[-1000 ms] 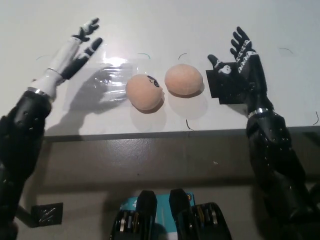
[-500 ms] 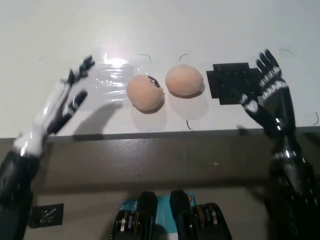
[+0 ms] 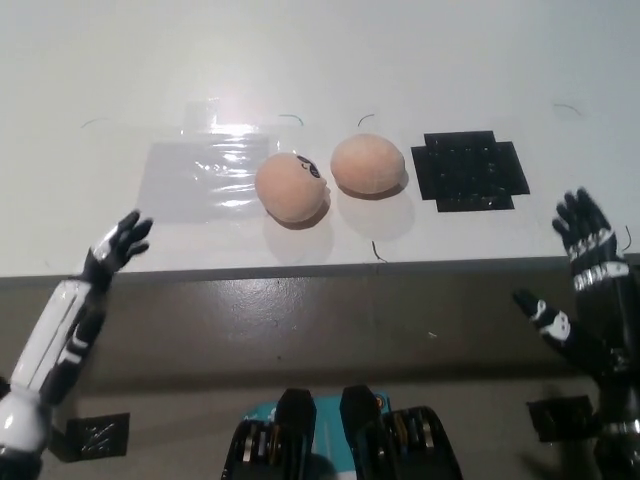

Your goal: Use both hands to push two dumpling toys together to the middle

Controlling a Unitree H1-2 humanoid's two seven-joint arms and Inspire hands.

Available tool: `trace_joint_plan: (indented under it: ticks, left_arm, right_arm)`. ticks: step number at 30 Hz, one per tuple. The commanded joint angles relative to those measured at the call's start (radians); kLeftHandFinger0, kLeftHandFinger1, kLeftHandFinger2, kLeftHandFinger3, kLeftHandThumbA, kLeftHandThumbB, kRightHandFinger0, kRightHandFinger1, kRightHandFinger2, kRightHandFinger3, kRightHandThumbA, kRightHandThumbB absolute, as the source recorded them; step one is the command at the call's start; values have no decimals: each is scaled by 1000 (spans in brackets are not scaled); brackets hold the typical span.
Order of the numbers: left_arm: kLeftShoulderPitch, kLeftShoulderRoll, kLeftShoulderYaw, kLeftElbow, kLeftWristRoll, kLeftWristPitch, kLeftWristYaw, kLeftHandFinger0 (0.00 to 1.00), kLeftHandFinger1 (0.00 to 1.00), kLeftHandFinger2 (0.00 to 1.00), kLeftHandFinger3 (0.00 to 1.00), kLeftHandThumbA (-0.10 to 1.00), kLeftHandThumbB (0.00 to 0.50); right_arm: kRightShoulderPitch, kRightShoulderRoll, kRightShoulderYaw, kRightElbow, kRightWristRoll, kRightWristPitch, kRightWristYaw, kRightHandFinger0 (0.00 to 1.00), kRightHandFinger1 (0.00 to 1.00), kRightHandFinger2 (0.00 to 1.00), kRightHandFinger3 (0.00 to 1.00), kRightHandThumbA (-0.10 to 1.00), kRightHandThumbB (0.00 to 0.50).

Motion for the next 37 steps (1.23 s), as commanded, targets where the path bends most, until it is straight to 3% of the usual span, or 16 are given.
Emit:
trace_joint_plan:
  ticks: [1,2,3,6,11,16,19,22,25,29,37]
  left_arm:
    - [26,22,22,51,-75,19,-33,1000,1000,1000,1000,1000,289]
    - [30,21,24,74,-73,5,-35,1000,1000,1000,1000,1000,272]
    - [33,19,26,96,-67,-10,-36,1000,1000,1000,1000,1000,267]
    - [28,13,31,160,-47,-15,-34,1000,1000,1000,1000,1000,286]
    - [4,-16,35,382,-23,-112,-31,1000,1000,1000,1000,1000,276]
    - [-6,-41,49,492,-55,-146,-36,1000,1000,1000,1000,1000,241]
    - [11,-42,52,518,-50,-136,-35,1000,1000,1000,1000,1000,219]
    - [15,-42,52,532,-52,-129,-38,1000,1000,1000,1000,1000,251]
    - [21,-47,55,527,-49,-128,-30,1000,1000,1000,1000,1000,240]
    - [21,-53,59,548,-61,-125,-33,1000,1000,1000,1000,1000,250]
    - [18,-51,62,552,-40,-90,-19,1000,1000,1000,1000,1000,275]
  right_arm:
    - [9,-14,2,61,31,-19,36,1000,1000,1000,1000,1000,327]
    - [9,-14,1,70,32,-25,38,1000,1000,1000,1000,1000,291]
    - [13,-14,-1,90,25,-29,36,1000,1000,1000,1000,1000,332]
    - [5,-18,-3,167,21,-50,42,1000,1000,1000,1000,1000,331]
    - [3,3,-2,352,28,-110,58,1000,1000,1000,1000,1000,273]
    - [-6,21,-9,450,36,-141,60,1000,1000,1000,1000,1000,259]
    - [4,25,-8,468,27,-153,57,1000,1000,1000,1000,1000,271]
    - [2,28,-19,485,22,-154,50,1000,1000,1000,1000,1000,238]
    - [-1,30,-33,506,15,-154,52,1000,1000,1000,1000,1000,250]
    - [-3,33,-45,526,19,-154,64,1000,1000,1000,1000,1000,307]
    - [-14,38,-65,554,14,-154,73,1000,1000,1000,1000,1000,285]
